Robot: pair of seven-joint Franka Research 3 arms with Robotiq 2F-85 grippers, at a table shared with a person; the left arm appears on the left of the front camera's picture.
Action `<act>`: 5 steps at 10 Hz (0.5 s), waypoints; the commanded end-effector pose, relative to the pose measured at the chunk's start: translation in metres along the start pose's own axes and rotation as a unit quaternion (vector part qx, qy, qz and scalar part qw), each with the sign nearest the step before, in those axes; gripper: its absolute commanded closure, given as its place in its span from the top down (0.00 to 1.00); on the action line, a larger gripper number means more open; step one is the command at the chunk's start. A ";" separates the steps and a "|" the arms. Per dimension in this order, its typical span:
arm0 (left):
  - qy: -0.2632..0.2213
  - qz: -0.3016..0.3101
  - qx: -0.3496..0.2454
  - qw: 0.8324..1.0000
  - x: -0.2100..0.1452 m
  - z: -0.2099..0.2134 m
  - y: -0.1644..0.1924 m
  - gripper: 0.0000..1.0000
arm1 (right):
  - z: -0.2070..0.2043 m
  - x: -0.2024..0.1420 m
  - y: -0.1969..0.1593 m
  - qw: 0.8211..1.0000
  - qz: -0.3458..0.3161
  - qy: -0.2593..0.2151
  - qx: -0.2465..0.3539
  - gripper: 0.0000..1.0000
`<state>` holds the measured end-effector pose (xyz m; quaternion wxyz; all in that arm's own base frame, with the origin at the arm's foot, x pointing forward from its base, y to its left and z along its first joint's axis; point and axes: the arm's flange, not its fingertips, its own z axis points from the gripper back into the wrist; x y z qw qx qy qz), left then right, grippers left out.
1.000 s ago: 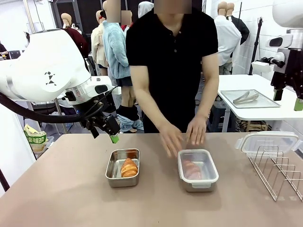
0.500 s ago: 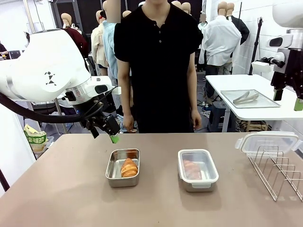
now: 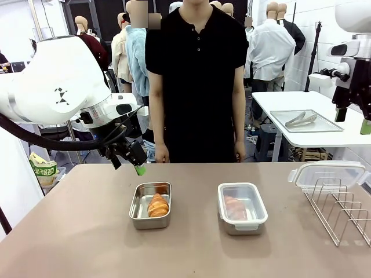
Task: Place the bread in airtight containers.
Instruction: Pick up one Airtight Container lid and hand it to the human.
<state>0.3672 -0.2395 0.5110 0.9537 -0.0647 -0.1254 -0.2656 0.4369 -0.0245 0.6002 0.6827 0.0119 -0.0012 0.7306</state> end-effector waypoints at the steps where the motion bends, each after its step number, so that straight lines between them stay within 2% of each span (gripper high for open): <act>1: -0.001 0.001 -0.001 1.000 0.000 0.000 0.001 1.00 | -0.006 0.002 0.004 1.000 -0.004 -0.003 -0.013 1.00; 4: -0.001 0.001 -0.001 1.000 0.000 0.000 0.001 1.00 | -0.009 0.003 0.004 0.999 -0.005 -0.004 -0.036 1.00; 5: -0.001 0.001 -0.001 1.000 0.000 0.000 0.001 1.00 | -0.015 0.001 0.002 0.997 0.004 0.000 -0.071 1.00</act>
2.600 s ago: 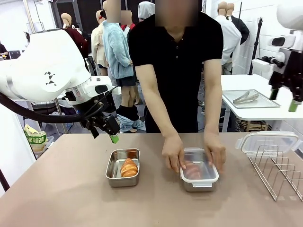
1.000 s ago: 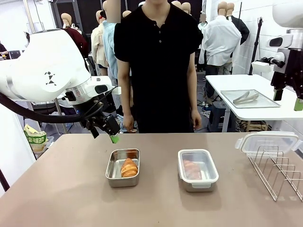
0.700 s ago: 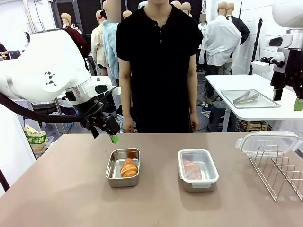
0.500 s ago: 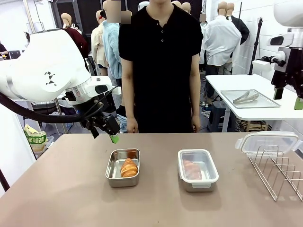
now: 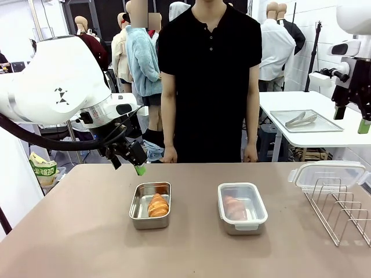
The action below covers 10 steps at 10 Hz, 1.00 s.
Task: Place the bread in airtight containers.
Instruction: Pick up one Airtight Container lid and hand it to the human.
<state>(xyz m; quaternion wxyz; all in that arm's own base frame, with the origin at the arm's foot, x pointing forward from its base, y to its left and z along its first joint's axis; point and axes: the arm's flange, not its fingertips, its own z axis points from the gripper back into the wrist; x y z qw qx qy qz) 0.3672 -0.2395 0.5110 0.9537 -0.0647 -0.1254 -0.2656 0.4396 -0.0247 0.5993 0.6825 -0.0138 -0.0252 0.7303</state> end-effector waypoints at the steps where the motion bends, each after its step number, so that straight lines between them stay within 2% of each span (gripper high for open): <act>1: -0.001 0.001 -0.001 1.000 0.000 0.000 0.001 1.00 | -0.022 0.001 0.004 0.998 0.014 -0.006 -0.064 1.00; 3: -0.001 0.001 -0.001 1.000 0.000 0.000 0.001 1.00 | -0.046 -0.002 0.001 0.996 0.001 -0.011 -0.083 1.00; 6: -0.001 0.001 -0.001 1.000 0.000 0.000 0.001 1.00 | -0.068 -0.014 0.002 0.997 -0.038 -0.026 -0.061 1.00; 8: -0.001 0.001 -0.001 1.000 0.000 0.000 0.001 1.00 | -0.091 -0.025 -0.004 0.997 -0.032 -0.064 -0.043 1.00; 10: -0.001 0.001 -0.001 1.000 0.000 0.000 0.001 1.00 | -0.099 -0.028 -0.007 0.996 -0.029 -0.076 -0.035 1.00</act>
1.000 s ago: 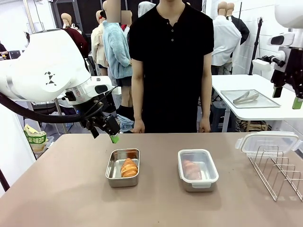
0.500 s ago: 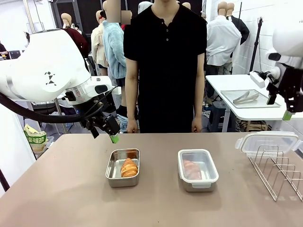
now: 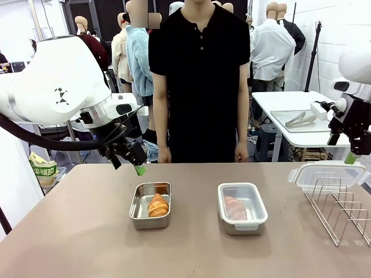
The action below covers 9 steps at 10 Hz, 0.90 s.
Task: Place the bread in airtight containers.
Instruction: Pick up one Airtight Container lid and hand it to the human.
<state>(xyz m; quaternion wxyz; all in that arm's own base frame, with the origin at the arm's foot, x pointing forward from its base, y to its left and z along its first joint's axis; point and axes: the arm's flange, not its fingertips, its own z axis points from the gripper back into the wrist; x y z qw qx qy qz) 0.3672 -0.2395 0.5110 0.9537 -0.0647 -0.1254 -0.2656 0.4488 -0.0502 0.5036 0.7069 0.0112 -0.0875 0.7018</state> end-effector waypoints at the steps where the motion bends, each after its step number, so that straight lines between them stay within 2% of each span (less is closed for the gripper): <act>1: -0.001 0.000 -0.001 1.000 0.000 0.000 0.001 1.00 | -0.010 -0.002 -0.005 1.000 0.013 -0.018 0.003 1.00; 5: -0.001 0.000 -0.001 1.000 0.000 0.000 0.001 1.00 | -0.031 0.000 -0.018 1.000 0.017 0.001 0.002 1.00; 9: -0.001 0.000 -0.001 1.000 0.000 0.000 0.001 1.00 | -0.049 0.001 -0.025 1.000 0.022 -0.004 0.020 1.00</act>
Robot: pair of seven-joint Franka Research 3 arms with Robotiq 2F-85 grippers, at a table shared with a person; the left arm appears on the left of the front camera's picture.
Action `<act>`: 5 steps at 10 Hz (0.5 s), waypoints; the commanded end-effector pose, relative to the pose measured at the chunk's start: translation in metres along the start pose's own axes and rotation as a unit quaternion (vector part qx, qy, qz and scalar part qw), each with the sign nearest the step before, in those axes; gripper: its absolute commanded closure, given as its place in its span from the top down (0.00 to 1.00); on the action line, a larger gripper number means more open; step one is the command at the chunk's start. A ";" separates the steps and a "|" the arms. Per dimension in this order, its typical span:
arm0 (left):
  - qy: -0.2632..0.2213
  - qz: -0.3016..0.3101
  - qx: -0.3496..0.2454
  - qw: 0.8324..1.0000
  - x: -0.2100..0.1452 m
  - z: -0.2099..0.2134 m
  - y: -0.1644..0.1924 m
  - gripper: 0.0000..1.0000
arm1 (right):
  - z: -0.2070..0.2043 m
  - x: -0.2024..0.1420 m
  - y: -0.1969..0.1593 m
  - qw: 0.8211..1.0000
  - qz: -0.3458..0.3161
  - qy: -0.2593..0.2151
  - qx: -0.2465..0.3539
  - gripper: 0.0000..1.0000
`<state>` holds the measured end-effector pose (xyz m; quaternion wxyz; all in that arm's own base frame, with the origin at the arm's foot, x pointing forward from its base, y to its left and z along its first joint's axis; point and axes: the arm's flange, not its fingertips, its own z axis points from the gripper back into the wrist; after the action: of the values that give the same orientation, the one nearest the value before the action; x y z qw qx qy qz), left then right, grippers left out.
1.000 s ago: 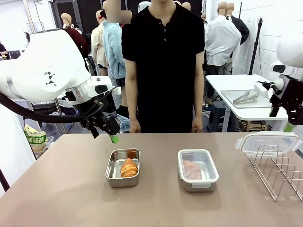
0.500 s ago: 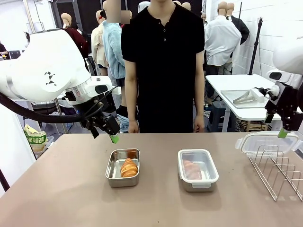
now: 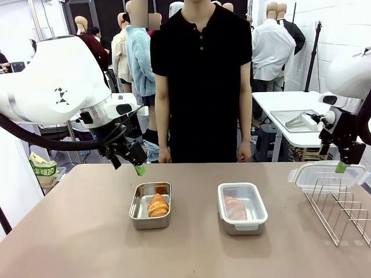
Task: Place the bread in airtight containers.
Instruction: Pick up one Airtight Container lid and hand it to the human.
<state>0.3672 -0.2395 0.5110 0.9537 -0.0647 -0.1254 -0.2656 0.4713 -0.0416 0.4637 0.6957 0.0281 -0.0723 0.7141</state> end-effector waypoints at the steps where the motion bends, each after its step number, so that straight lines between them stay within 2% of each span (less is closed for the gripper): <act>1: -0.001 0.000 -0.001 1.000 0.000 0.000 0.001 1.00 | -0.010 -0.002 -0.009 1.000 0.001 -0.001 -0.008 1.00; 3: -0.001 0.000 -0.001 1.000 0.000 0.000 0.001 1.00 | -0.018 -0.010 -0.009 0.999 -0.033 -0.017 -0.020 1.00; 5: -0.001 0.000 -0.001 1.000 0.000 0.000 0.001 1.00 | -0.028 -0.016 -0.009 0.999 -0.051 -0.003 -0.011 1.00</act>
<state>0.3672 -0.2395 0.5110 0.9537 -0.0647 -0.1254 -0.2656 0.4814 -0.0550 0.4429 0.7192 0.0286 -0.0772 0.6899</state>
